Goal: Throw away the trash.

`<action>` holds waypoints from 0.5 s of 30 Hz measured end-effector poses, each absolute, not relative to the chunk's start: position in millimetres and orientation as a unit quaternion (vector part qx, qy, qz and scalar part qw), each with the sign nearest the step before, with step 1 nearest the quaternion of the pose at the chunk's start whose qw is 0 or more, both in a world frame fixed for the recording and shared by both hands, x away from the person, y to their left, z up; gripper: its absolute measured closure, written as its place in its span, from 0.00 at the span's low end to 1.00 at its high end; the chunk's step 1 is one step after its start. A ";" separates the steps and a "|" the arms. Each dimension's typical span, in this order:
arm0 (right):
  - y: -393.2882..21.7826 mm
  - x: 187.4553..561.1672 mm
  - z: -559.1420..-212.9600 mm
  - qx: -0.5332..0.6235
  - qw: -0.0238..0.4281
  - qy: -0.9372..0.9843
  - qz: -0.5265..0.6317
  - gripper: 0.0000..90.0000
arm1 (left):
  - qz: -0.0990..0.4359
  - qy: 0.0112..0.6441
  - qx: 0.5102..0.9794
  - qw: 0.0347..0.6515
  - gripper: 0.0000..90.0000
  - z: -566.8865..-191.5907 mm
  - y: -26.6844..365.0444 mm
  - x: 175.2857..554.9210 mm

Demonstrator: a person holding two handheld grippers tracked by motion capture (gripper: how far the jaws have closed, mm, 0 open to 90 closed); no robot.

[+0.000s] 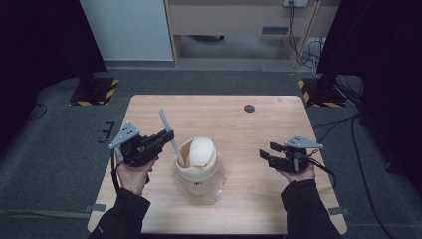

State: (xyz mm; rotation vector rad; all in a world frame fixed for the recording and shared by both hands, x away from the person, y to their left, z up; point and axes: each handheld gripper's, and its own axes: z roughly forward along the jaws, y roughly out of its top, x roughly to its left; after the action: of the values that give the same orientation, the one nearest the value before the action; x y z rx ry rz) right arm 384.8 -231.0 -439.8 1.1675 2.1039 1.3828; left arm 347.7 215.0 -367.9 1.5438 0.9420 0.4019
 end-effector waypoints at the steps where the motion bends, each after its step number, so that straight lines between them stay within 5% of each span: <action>1: -230.7 384.7 -439.8 0.415 0.182 0.746 0.489 0.48 | 0.172 0.408 0.669 0.597 0.88 -371.4 214.7 347.7; 15: -230.1 385.6 -442.1 0.414 0.183 0.752 0.479 0.47 | 0.139 0.413 0.695 0.572 0.88 -404.5 203.8 348.5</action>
State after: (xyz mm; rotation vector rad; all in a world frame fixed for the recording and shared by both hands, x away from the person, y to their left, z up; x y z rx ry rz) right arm 385.6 -230.1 -442.1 1.1686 2.1211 1.3520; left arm 348.5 203.8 -404.5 1.6293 0.9697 0.3270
